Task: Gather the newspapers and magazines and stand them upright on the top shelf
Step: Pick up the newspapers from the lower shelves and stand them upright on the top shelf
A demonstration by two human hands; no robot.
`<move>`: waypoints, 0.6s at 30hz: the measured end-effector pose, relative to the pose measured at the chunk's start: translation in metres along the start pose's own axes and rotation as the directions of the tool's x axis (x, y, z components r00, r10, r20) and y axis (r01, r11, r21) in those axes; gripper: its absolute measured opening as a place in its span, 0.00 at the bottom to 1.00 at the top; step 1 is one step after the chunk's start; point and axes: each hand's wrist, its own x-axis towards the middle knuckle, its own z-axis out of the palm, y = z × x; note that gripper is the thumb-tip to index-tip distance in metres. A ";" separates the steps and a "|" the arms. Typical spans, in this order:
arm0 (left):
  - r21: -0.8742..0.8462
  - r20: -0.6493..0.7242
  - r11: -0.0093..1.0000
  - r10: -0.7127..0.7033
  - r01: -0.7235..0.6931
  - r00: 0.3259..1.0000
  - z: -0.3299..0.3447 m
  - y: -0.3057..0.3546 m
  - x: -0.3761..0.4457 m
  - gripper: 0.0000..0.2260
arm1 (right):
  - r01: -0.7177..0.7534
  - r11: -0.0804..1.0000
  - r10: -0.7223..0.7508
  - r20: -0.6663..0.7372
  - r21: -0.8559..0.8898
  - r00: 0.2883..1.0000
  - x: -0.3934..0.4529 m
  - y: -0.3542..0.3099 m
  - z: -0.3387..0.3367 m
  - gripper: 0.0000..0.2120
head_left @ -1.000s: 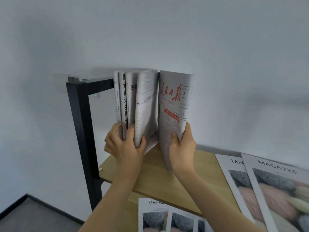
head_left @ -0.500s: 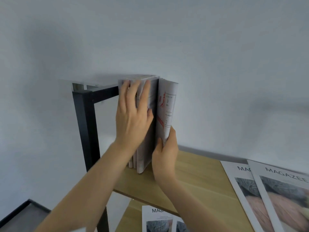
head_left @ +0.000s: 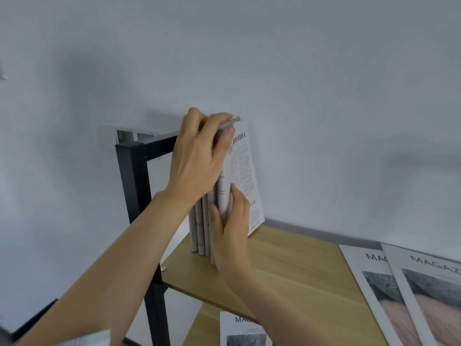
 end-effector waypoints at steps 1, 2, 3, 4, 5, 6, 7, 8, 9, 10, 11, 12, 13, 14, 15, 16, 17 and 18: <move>0.005 0.028 1.000 0.006 -0.006 1.000 -0.002 0.000 0.001 0.15 | 0.007 0.999 -0.006 0.027 -0.032 1.000 0.000 -0.002 0.000 0.30; 0.002 0.047 1.000 -0.002 0.002 0.999 -0.004 -0.001 0.002 0.14 | 0.022 0.997 -0.019 0.051 -0.075 0.999 -0.001 -0.002 -0.001 0.34; -0.009 0.059 1.000 -0.021 0.021 0.998 -0.006 -0.003 0.002 0.13 | 0.043 0.991 -0.034 0.074 -0.129 0.997 -0.001 -0.001 -0.004 0.38; -0.028 0.066 0.999 -0.043 0.045 0.997 -0.007 -0.006 0.003 0.12 | 0.060 0.981 -0.042 0.099 -0.187 0.994 -0.002 0.002 -0.008 0.42; -0.046 0.069 0.997 -0.062 0.066 0.996 -0.009 -0.008 0.003 0.12 | 0.064 0.969 -0.035 0.123 -0.239 0.992 -0.003 0.007 -0.011 0.46; -0.059 0.067 0.995 -0.075 0.079 0.995 -0.010 -0.009 0.003 0.11 | 0.051 0.959 -0.010 0.145 -0.280 0.989 -0.006 0.012 -0.013 0.49; -0.068 0.062 0.994 -0.080 0.084 0.995 -0.011 -0.009 0.003 0.11 | 0.023 0.950 0.029 0.161 -0.311 0.987 -0.009 0.017 -0.015 0.52; -0.075 0.055 0.994 -0.080 0.084 0.995 -0.011 -0.009 0.003 0.11 | -0.008 0.940 0.071 0.171 -0.342 0.983 -0.012 0.022 -0.014 0.56; -0.080 0.045 0.993 -0.078 0.082 0.996 -0.011 -0.009 0.002 0.11 | -0.025 0.927 0.098 0.176 -0.375 0.979 -0.013 0.025 -0.012 0.58; -0.086 0.033 0.993 -0.075 0.077 0.997 -0.009 -0.008 0.002 0.11 | -0.028 0.915 0.106 0.174 -0.403 0.979 -0.013 0.029 -0.010 0.59; -0.091 0.017 0.993 -0.073 0.074 0.997 -0.008 -0.009 0.001 0.11 | -0.026 0.908 0.104 0.166 -0.419 0.981 -0.012 0.032 -0.008 0.60; -0.091 0.000 0.993 -0.072 0.072 0.997 -0.007 -0.009 0.001 0.11 | -0.022 0.905 0.099 0.159 -0.424 0.982 -0.010 0.033 -0.007 0.60; -0.086 -0.017 0.994 -0.072 0.070 0.997 -0.005 -0.010 0.001 0.11 | -0.021 0.905 0.096 0.155 -0.425 0.983 -0.008 0.034 -0.007 0.60; -0.076 -0.031 0.995 -0.069 0.066 0.997 -0.004 -0.011 0.001 0.11 | -0.019 0.907 0.093 0.155 -0.422 0.984 -0.005 0.036 -0.008 0.60; -0.060 -0.042 0.996 -0.064 0.061 0.997 -0.002 -0.012 0.002 0.11 | -0.019 0.909 0.093 0.159 -0.416 0.983 -0.003 0.038 -0.009 0.61; -0.034 -0.054 0.998 -0.059 0.057 0.997 0.000 -0.013 0.002 0.11 | -0.017 0.912 0.092 0.166 -0.410 0.982 -0.001 0.039 -0.009 0.61; 0.001 -0.065 0.999 -0.055 0.055 0.996 0.003 -0.014 0.004 0.11 | -0.019 0.913 0.096 0.169 -0.407 0.981 0.000 0.040 -0.010 0.61; 0.047 -0.074 0.997 -0.051 0.054 0.996 0.005 -0.014 0.005 0.11 | -0.023 0.912 0.102 0.172 -0.409 0.980 0.002 0.040 -0.011 0.61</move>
